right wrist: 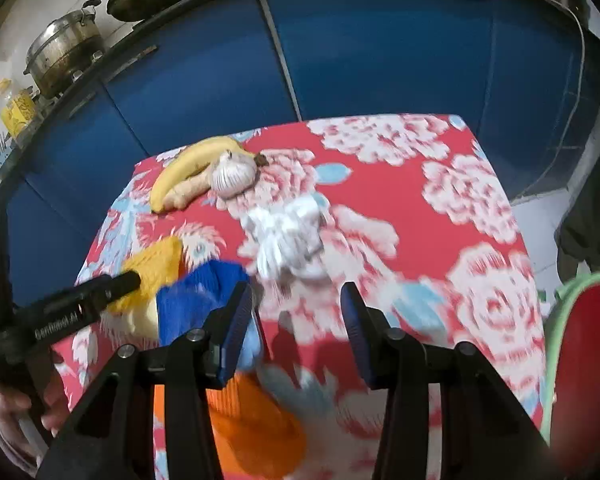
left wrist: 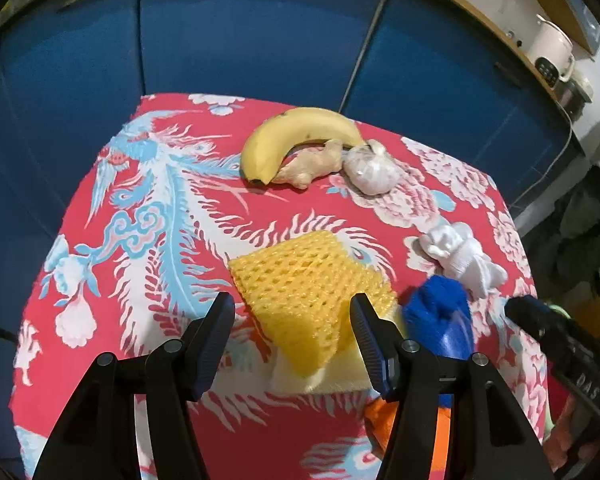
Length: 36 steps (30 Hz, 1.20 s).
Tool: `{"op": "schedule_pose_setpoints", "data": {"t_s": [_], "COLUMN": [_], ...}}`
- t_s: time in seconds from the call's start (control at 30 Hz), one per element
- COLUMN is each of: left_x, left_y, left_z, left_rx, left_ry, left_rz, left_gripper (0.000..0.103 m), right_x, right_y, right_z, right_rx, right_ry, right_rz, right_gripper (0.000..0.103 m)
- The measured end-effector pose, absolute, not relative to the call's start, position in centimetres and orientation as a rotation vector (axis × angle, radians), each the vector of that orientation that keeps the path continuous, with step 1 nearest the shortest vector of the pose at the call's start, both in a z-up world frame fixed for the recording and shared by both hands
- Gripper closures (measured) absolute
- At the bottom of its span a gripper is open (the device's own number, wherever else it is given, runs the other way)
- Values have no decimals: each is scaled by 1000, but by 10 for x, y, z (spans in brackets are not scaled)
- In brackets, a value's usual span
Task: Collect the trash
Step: 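Grasp the yellow foam mesh with the left tool while the right tool grasps the white cloth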
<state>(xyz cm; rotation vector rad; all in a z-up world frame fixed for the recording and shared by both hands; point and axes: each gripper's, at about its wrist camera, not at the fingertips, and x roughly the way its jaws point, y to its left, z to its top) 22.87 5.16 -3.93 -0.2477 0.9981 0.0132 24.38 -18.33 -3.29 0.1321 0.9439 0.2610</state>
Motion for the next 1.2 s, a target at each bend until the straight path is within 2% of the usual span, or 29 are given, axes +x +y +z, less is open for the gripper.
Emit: {"op": "schedule_pose_setpoints", "data": {"t_s": [0.57, 0.63, 0.87, 0.97, 1.2], "left_x": [249, 250, 250, 249, 246], "left_y": [48, 49, 50, 48, 42], "left_z": [-54, -55, -57, -57, -53], "left_rx": [-298, -311, -345, -340, -314], "left_ry": [994, 992, 992, 988, 975], "left_rz": [-30, -42, -81, -81, -74], "left_gripper": [42, 48, 70, 75, 79], "right_x": [295, 295, 286, 283, 271], "right_y": [-165, -164, -162, -163, -170], "right_z": [-72, -74, -70, -67, -61], "right_rx": [109, 115, 129, 135, 156], "right_ry": [1013, 1010, 985, 976, 960], "right_rz": [249, 258, 280, 285, 293], "right_gripper": [56, 57, 79, 83, 84]}}
